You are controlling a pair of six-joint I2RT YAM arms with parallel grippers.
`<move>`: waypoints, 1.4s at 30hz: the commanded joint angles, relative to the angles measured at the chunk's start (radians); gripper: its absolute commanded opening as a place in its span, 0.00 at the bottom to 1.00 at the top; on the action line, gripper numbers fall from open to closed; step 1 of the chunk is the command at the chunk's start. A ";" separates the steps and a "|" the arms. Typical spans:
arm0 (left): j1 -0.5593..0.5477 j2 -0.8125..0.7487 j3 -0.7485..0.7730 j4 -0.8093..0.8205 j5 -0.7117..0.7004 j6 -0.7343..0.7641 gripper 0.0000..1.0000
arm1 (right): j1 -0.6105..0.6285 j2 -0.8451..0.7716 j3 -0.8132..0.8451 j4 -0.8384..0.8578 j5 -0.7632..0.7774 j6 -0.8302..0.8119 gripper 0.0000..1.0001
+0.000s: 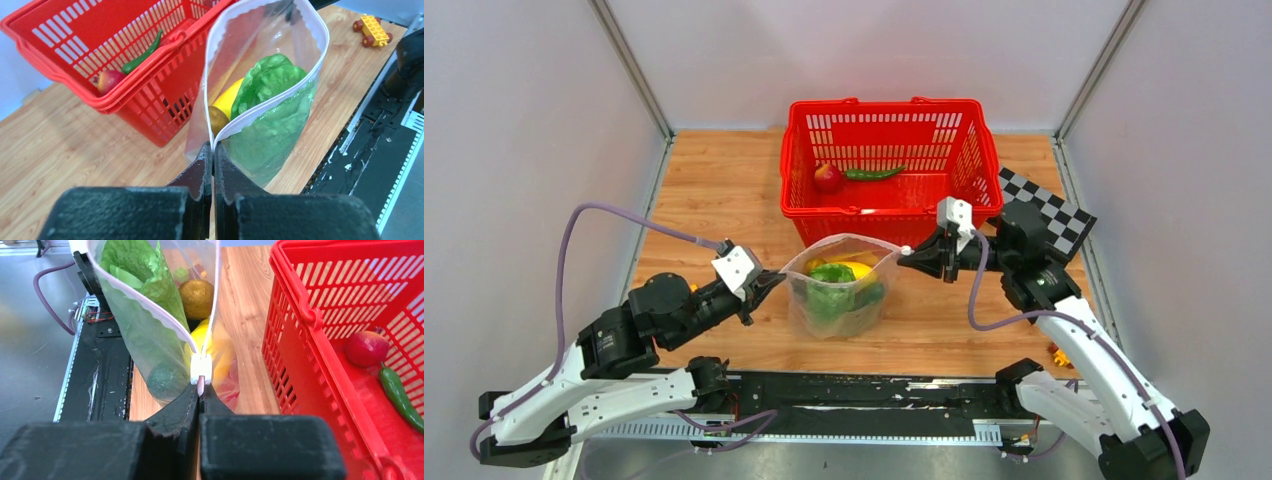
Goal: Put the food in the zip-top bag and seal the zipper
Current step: Adjust the zipper food storage bag at the center of the board, then zip the zipper food storage bag at the center of the board.
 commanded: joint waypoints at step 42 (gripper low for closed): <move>-0.001 0.554 0.387 0.220 0.424 0.233 0.90 | 0.028 -0.090 0.045 -0.091 0.000 0.163 0.00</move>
